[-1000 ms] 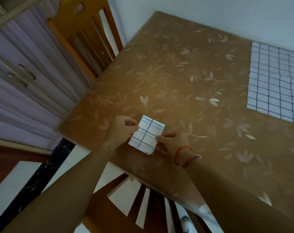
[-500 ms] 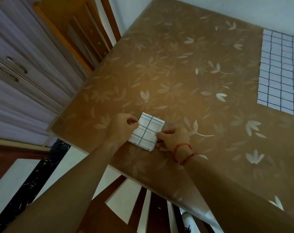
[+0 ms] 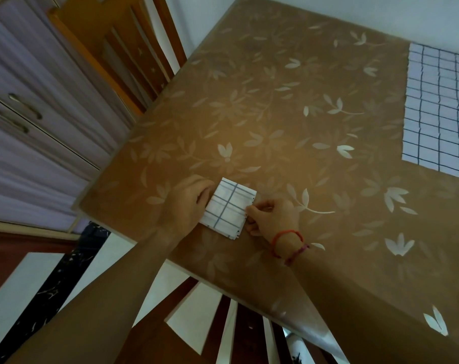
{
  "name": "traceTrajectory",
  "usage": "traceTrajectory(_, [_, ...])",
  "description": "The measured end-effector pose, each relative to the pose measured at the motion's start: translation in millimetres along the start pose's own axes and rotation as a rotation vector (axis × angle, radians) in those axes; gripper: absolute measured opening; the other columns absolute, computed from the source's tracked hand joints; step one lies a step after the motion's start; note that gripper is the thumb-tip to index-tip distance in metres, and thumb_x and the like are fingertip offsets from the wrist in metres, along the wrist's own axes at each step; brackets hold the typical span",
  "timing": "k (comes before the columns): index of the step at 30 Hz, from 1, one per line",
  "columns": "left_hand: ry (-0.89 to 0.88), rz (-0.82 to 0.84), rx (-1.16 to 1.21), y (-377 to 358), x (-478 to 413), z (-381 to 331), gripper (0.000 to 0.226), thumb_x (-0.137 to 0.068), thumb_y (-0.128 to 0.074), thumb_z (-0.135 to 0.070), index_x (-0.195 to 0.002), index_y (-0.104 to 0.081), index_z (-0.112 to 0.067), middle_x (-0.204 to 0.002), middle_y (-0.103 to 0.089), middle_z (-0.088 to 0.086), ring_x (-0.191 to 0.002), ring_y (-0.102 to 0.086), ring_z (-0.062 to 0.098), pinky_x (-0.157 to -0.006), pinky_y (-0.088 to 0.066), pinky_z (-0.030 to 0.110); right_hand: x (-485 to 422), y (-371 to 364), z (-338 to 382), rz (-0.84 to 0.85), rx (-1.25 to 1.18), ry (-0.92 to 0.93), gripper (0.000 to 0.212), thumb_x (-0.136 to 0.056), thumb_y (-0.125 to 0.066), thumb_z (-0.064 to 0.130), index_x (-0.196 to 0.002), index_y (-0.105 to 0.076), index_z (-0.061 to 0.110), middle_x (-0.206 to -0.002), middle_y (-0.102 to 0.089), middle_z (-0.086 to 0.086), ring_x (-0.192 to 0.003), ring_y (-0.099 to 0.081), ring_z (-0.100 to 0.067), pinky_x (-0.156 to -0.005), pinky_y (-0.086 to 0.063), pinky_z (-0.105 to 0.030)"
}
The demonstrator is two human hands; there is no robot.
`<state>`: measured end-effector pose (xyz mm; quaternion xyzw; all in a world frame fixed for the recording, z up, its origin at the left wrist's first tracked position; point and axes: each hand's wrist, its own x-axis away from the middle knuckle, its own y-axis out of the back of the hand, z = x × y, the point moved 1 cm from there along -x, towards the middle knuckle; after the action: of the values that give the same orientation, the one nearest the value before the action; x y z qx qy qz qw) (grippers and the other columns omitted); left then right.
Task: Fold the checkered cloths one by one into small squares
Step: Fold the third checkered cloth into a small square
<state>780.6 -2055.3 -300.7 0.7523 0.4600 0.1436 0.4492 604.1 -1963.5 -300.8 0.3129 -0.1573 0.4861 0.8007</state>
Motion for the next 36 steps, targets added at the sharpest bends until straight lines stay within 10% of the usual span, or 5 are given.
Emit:
traceTrajectory(9, [-0.246, 0.307, -0.245, -24.2, 6.1, 6.9, 0.054, -0.096, -0.029, -0.024, -0.147, -0.031, -0.007, -0.155, -0.028, 0.006, -0.145, -0.021, 0.019, -0.116, -0.016, 0.033, 23.1, -30.9, 7.7, -0.156, 0.808, 0.828, 0.050, -0.087, -0.054, 0.023, -0.133, -0.051, 0.002, -0.135, -0.052, -0.016, -0.125, -0.049, -0.030, -0.105, -0.043, -0.040])
traceTrajectory(17, [-0.275, 0.392, -0.321, -27.6, 10.2, 11.9, 0.057, -0.099, -0.019, -0.035, -0.151, -0.014, -0.012, -0.159, -0.015, 0.002, -0.147, -0.007, 0.012, -0.120, -0.010, 0.033, 13.0, -53.1, 5.7, 0.102, 1.015, 0.750, 0.063, -0.100, -0.026, 0.031, -0.150, -0.002, 0.000, -0.159, 0.002, -0.015, -0.148, 0.005, -0.026, -0.120, 0.003, -0.038])
traceTrajectory(36, [-0.349, 0.405, -0.348, -12.4, 27.1, 23.1, 0.053, -0.096, -0.030, -0.018, -0.146, -0.032, -0.002, -0.154, -0.030, 0.013, -0.144, -0.023, 0.023, -0.118, -0.013, 0.035, 12.2, -24.0, -20.1, 0.060, 1.164, 0.711, 0.071, -0.097, -0.015, 0.046, -0.150, -0.009, 0.000, -0.159, -0.001, -0.018, -0.148, 0.002, -0.029, -0.120, -0.005, -0.046])
